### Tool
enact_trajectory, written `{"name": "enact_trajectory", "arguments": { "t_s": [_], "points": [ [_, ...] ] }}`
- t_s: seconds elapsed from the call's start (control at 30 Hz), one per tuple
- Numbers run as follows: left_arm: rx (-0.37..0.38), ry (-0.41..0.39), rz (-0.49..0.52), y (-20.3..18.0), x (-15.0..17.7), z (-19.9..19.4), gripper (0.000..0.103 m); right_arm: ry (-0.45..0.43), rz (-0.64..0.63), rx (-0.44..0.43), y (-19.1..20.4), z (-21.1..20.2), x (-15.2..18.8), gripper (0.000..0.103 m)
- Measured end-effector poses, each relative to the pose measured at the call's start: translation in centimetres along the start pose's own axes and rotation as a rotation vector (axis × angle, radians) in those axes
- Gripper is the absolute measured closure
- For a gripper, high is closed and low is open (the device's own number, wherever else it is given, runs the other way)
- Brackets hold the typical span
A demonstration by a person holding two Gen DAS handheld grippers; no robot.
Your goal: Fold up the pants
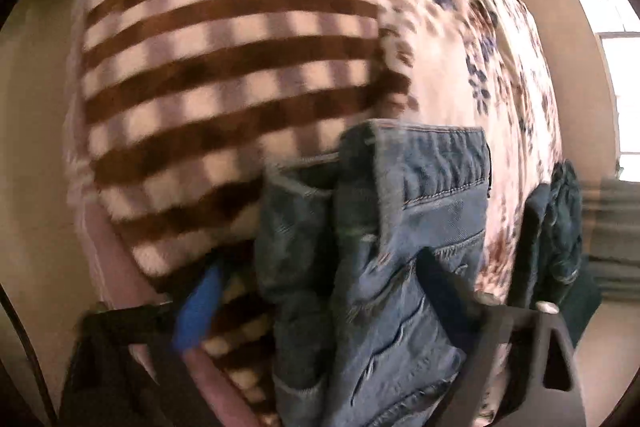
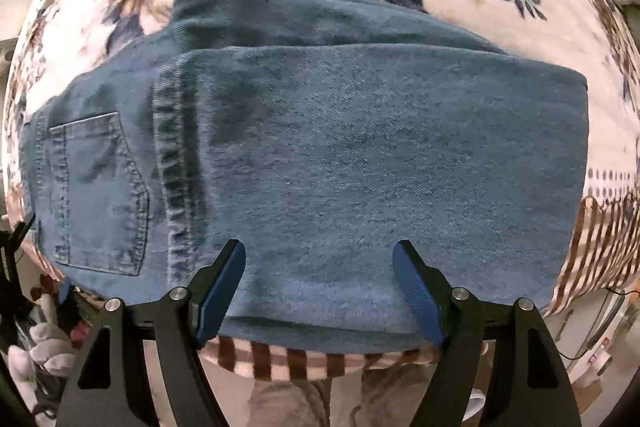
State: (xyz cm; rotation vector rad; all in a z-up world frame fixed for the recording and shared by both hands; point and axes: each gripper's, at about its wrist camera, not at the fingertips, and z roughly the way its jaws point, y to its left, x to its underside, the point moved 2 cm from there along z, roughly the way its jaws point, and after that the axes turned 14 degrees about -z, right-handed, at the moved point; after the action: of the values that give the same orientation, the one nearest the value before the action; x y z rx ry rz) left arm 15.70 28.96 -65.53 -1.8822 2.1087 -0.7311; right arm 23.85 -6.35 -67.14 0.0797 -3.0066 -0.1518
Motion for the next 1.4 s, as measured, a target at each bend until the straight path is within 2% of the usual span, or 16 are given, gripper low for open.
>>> {"name": "enact_trajectory", "arguments": {
  "t_s": [0.03,0.07,0.1,0.17,0.3,0.37,0.43,0.5,0.53,0.6,0.67,0.8,0.97,1.13,1.3,1.4],
  "points": [
    [-0.023,-0.014,0.056,-0.9,0.0,0.2,0.046,0.003,0.005,0.004,-0.8,0.3,0.0,0.025],
    [-0.023,-0.025,0.074,-1.1,0.0,0.2,0.055,0.004,0.01,0.007,-1.2,0.3,-0.1,0.025],
    [-0.021,-0.042,0.089,-1.3,0.0,0.3,0.059,0.004,0.016,0.007,-1.4,0.3,-0.2,0.025],
    [-0.005,-0.042,0.089,-1.1,-0.2,0.5,0.059,-0.001,0.025,0.003,-1.8,0.7,0.6,0.025],
    [0.07,0.019,0.028,0.6,-1.5,2.2,0.035,-0.005,0.052,-0.015,-3.0,1.1,0.7,0.025],
    [0.083,0.027,0.035,0.6,-1.9,2.6,0.036,-0.006,0.063,-0.03,-3.9,1.4,0.6,0.025],
    [0.062,0.0,0.087,-0.4,-1.6,2.1,0.048,-0.012,0.066,-0.038,-5.0,1.6,0.8,0.025],
    [0.047,-0.041,0.149,-1.6,-0.7,0.7,0.069,-0.018,0.059,-0.026,-6.2,2.1,1.2,0.025],
    [0.039,-0.056,0.177,-1.9,-0.4,0.1,0.071,-0.012,0.042,0.008,-6.3,2.0,1.4,0.025],
    [0.007,-0.088,0.263,-3.1,0.6,-1.4,0.075,0.015,-0.027,0.186,-6.7,1.1,2.4,0.025],
    [-0.003,-0.108,0.33,-4.1,1.5,-2.5,0.077,0.009,-0.081,0.287,-6.9,0.8,2.5,0.025],
    [-0.01,-0.134,0.446,-5.9,3.5,-4.6,0.082,-0.007,-0.101,0.313,-7.9,0.0,3.0,0.025],
    [-0.035,-0.233,0.697,-9.8,8.7,-7.1,0.083,-0.023,-0.09,0.303,-8.5,-0.6,3.3,0.025],
    [0.014,-0.236,0.899,-13.2,14.8,-8.5,0.083,-0.053,-0.075,0.32,-9.3,-1.6,3.5,0.025],
    [0.029,-0.222,1.065,-16.0,20.9,-8.6,0.084,-0.047,-0.038,0.35,-12.5,-2.3,4.9,0.025],
    [0.009,-0.221,1.191,-17.3,25.7,-8.2,0.084,-0.047,0.008,0.366,-15.2,-3.0,5.9,0.025]
  ]
}}
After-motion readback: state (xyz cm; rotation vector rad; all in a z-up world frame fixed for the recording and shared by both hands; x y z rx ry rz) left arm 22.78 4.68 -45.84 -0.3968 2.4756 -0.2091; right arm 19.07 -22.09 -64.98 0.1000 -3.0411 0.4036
